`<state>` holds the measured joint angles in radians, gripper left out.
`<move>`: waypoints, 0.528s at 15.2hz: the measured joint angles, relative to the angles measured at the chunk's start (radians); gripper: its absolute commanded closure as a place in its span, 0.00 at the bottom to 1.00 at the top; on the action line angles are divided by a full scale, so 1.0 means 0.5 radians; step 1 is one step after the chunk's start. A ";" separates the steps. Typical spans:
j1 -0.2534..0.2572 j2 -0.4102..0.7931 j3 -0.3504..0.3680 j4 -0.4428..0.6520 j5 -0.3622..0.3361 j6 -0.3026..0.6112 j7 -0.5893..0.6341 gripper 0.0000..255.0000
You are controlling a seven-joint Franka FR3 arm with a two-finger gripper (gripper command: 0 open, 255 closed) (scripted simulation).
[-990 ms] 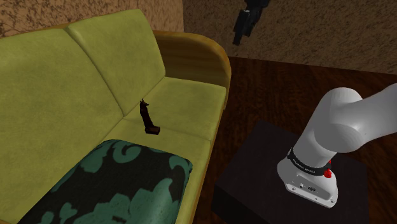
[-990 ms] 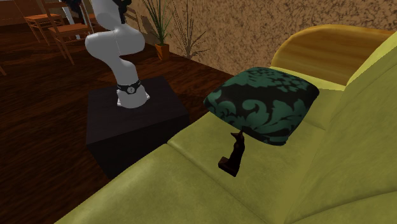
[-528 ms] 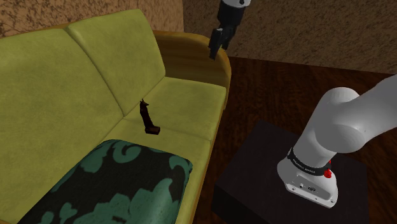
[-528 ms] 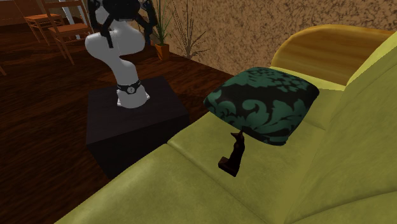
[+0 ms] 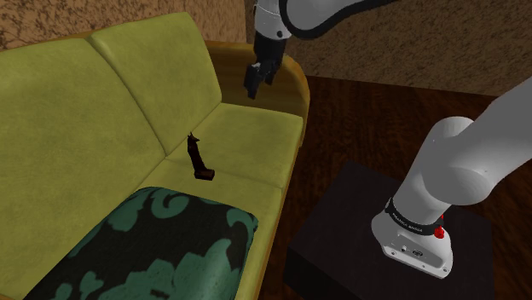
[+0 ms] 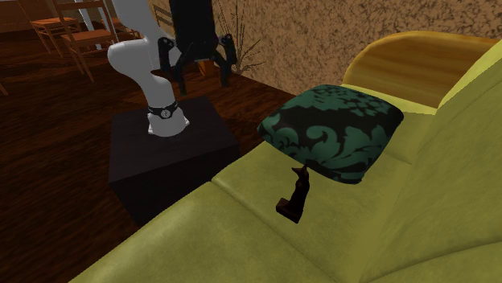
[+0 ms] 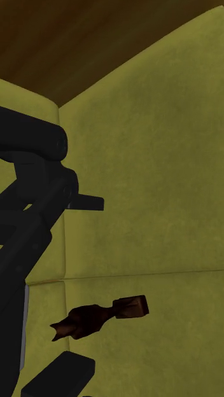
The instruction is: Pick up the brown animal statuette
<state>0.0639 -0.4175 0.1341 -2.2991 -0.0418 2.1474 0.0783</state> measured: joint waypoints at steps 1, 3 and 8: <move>0.004 0.066 0.020 0.033 -0.006 0.037 0.021 0.00; 0.013 0.207 0.067 0.080 -0.025 0.136 0.075 0.00; 0.027 0.531 0.147 0.218 -0.103 0.334 0.182 0.00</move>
<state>0.0775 -0.1520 0.2077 -2.1901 -0.0935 2.3145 0.1692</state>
